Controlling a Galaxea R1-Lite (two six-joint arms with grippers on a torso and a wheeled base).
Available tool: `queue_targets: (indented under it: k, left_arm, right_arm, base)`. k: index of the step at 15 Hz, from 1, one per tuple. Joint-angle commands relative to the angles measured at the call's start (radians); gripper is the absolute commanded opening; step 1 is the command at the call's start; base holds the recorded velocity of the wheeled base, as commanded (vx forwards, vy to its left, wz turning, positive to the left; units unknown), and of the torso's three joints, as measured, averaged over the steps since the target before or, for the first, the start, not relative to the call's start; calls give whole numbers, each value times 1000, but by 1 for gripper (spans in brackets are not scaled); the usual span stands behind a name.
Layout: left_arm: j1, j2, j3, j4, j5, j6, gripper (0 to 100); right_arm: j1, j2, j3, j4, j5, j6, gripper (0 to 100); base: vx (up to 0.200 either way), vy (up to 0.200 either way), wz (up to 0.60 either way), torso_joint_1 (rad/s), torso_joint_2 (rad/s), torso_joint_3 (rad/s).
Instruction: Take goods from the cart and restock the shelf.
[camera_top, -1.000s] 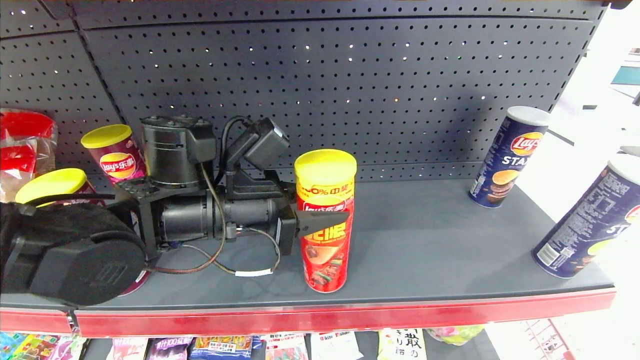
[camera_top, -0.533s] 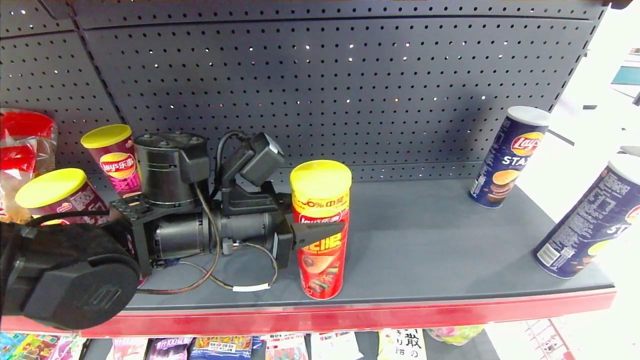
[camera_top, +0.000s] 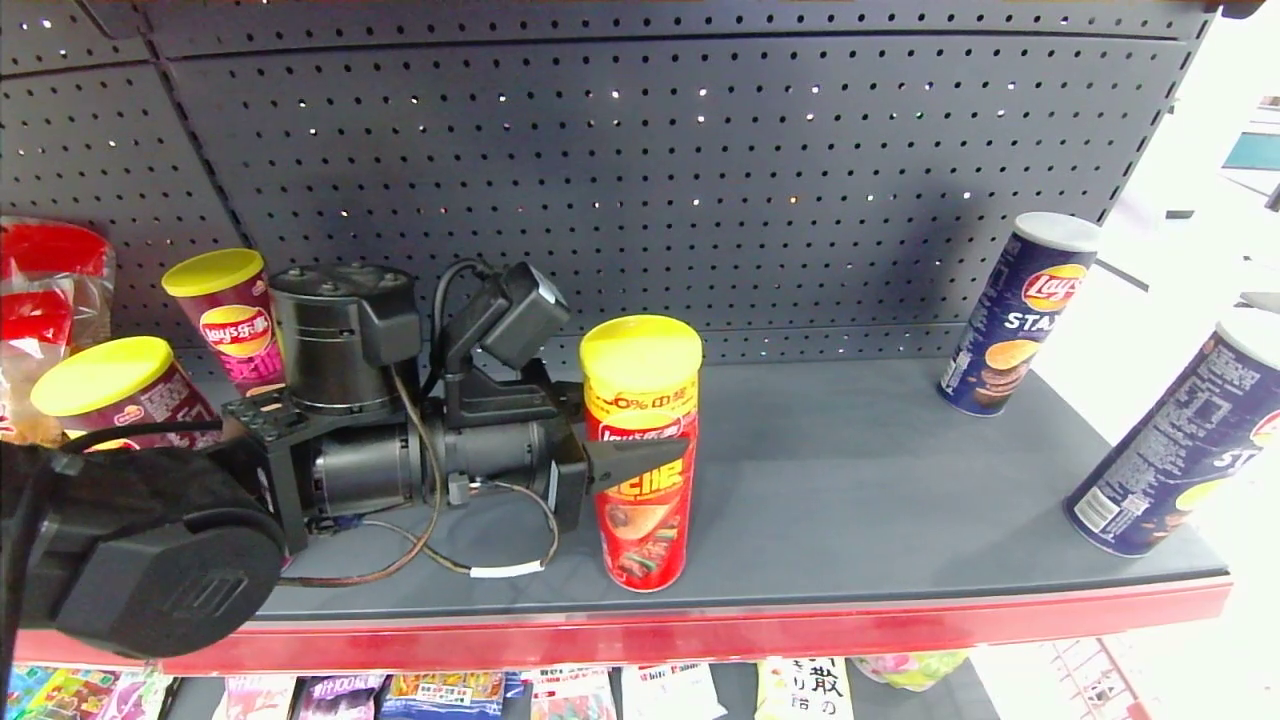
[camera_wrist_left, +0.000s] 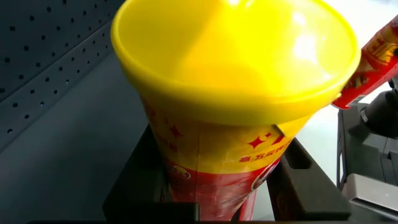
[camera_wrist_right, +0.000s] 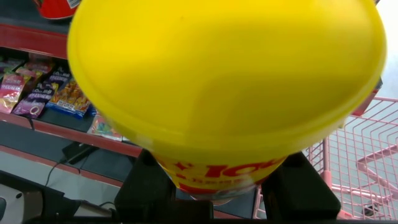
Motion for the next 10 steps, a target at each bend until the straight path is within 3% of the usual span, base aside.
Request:
queue_targets:
  k: [1, 6, 10]
  left_arm:
    - [5, 17, -11, -6, 6, -1, 0]
    - [2, 51, 9, -78, 13, 1, 0]
    - [-1, 45, 23, -81, 12, 2, 0]
  right_arm:
    - [-1, 2, 0, 0, 1, 0, 0]
    - [1, 0, -3, 0, 1, 0, 0]
    - [1, 0, 0, 0, 1, 0, 0]
  base:
    - [0, 0, 0, 0, 0, 0]
    - [0, 0, 0, 0, 0, 0]
    - [0, 0, 0, 0, 0, 0]
